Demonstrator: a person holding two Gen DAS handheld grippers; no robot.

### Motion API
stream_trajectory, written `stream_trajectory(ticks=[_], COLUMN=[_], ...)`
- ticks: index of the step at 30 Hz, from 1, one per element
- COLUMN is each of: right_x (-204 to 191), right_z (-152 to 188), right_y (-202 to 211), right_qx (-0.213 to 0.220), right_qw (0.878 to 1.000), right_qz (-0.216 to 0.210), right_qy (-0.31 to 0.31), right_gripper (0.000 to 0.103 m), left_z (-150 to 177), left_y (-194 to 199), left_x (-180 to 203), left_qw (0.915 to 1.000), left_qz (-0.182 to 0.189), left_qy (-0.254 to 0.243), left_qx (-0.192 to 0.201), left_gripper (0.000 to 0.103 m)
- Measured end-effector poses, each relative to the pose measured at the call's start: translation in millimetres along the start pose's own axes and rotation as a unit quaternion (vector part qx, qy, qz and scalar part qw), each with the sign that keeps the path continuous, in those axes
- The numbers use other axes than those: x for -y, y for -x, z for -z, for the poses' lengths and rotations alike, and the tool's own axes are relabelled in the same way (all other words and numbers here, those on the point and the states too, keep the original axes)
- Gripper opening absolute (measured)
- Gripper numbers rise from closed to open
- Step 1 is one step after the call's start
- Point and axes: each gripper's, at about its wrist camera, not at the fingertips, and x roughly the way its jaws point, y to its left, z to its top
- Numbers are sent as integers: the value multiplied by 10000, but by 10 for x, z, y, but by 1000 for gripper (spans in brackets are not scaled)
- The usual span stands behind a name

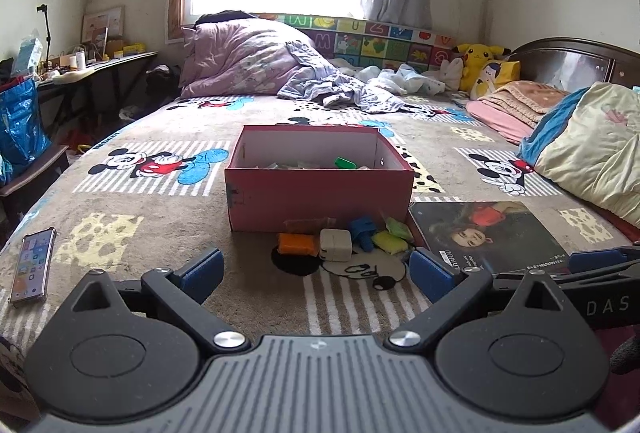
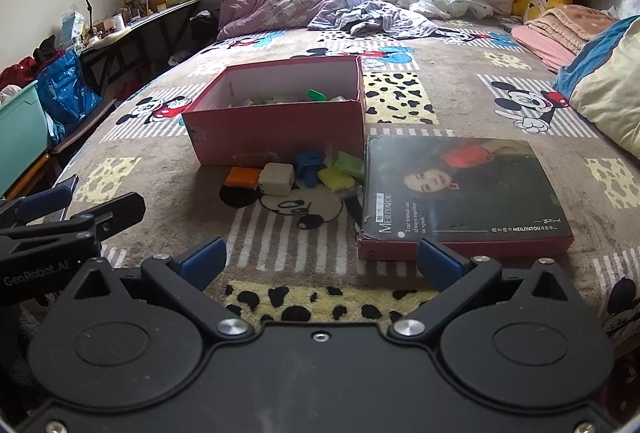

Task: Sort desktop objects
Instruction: 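Move both tools toward the items in front of the pink box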

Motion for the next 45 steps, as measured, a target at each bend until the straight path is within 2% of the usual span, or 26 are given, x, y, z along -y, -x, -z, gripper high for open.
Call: stream_trajectory(ticks=[12, 31, 41, 45], right_x=[20, 64, 236, 273], right_z=[19, -29, 1, -35], right_y=[-93, 5, 9, -41], right_qx=[-101, 13, 166, 107], right_qw=[9999, 10000, 9995, 9996], right_qz=[46, -65, -78, 44], right_qy=[-21, -51, -254, -258], right_gripper=[103, 103, 103, 103], left_z=[8, -93, -117, -104], left_y=[-23, 100, -10, -64], left_x=[25, 130, 259, 282], left_qw=[9998, 9996, 9998, 9995], left_qz=[8, -218, -76, -73], left_qy=[2, -177, -179, -301], left_qx=[-202, -68, -25, -35], left_gripper=[100, 100, 100, 100])
